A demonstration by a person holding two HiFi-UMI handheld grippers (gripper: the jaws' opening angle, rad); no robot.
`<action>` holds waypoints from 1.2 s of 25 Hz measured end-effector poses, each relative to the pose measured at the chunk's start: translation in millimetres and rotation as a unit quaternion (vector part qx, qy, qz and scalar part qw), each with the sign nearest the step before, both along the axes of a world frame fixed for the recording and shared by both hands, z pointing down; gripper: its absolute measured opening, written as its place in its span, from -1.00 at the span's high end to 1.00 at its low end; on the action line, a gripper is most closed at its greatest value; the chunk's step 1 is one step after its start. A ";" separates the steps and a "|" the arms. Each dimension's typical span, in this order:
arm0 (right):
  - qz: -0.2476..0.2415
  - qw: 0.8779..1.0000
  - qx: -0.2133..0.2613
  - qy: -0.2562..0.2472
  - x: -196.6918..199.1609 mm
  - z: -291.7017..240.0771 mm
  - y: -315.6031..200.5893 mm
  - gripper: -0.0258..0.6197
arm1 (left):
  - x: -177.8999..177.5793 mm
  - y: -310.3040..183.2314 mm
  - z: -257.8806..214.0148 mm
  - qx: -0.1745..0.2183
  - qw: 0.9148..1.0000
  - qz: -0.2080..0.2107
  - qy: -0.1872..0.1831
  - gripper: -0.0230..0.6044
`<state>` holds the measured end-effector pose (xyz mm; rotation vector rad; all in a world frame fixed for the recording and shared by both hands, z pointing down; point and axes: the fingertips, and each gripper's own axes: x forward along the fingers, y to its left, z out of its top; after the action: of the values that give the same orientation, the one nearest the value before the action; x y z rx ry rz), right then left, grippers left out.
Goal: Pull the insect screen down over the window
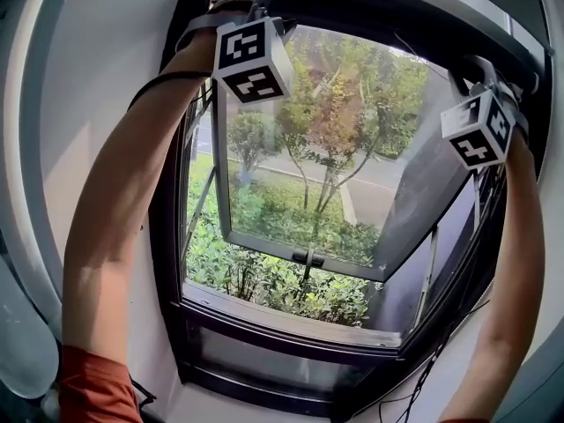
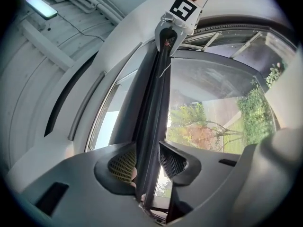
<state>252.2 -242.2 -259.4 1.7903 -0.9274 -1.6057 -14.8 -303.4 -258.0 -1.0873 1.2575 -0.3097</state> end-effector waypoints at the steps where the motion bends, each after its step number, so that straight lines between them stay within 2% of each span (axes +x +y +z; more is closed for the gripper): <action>1: 0.009 1.000 -0.003 0.005 1.2 -0.4 -1.5 0.51 | 1.0 -3.1 0.4 -0.001 1.000 -0.008 -0.007 0.50; 7: 0.046 0.998 -0.033 0.018 3.6 -2.7 -10.0 0.38 | 9.1 -19.7 1.2 -0.022 0.999 -0.035 -0.028 0.37; 14: 0.064 0.997 -0.038 0.019 9.7 -2.2 -18.7 0.38 | 4.3 -23.5 -9.1 -0.021 0.996 -0.073 -0.036 0.35; 20: 0.079 0.996 -0.040 0.027 12.6 -4.6 -23.3 0.38 | 2.1 -38.4 -8.0 -0.027 0.990 -0.125 -0.064 0.34; 25: 0.091 0.994 -0.053 0.042 12.4 -4.8 -26.6 0.38 | 3.1 -43.2 -8.8 -0.026 0.989 -0.130 -0.059 0.32; 30: 0.081 0.994 -0.063 0.044 12.3 -1.7 -24.8 0.38 | 2.2 -44.2 -6.4 -0.021 0.987 -0.143 -0.076 0.28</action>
<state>264.5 -267.0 -261.2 1.6502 -0.8034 -1.4788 -12.6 -347.7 -264.4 -0.9003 1.2734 -0.6282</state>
